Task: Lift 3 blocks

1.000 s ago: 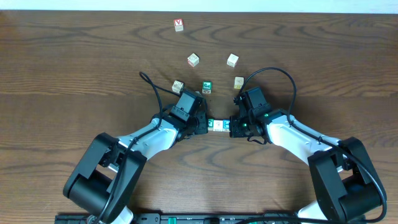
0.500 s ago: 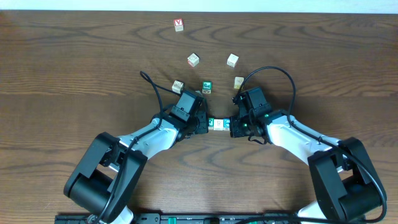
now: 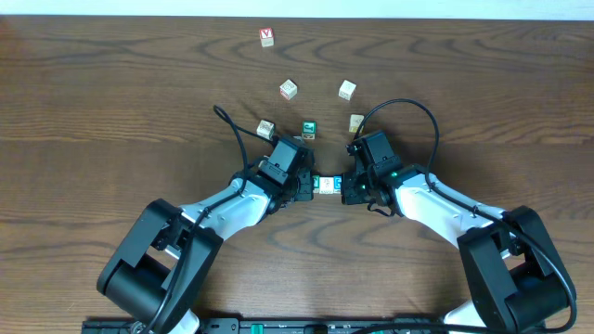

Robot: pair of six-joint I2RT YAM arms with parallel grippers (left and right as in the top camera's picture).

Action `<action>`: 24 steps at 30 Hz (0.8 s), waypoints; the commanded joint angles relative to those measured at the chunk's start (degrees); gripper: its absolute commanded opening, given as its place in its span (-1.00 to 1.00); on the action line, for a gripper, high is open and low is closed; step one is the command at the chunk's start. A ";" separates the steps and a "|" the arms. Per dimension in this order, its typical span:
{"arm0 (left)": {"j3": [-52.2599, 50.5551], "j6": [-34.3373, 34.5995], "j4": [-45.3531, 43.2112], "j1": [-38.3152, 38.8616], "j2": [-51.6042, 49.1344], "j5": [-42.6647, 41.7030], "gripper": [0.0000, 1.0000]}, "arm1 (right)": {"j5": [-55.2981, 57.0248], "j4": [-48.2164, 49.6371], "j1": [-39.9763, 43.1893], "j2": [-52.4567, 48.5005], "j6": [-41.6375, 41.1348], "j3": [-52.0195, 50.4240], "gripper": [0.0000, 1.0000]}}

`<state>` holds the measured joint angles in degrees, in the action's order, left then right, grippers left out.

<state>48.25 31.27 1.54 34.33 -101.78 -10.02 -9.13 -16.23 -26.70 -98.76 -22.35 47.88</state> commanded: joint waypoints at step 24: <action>-0.70 0.02 -0.35 5.03 -0.37 -12.15 -0.86 | -13.92 2.36 -4.15 -1.95 -0.26 -0.61 -0.98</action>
<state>48.25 31.48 1.65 34.72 -101.51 -9.23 -8.91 -15.29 -26.70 -98.78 -22.57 47.66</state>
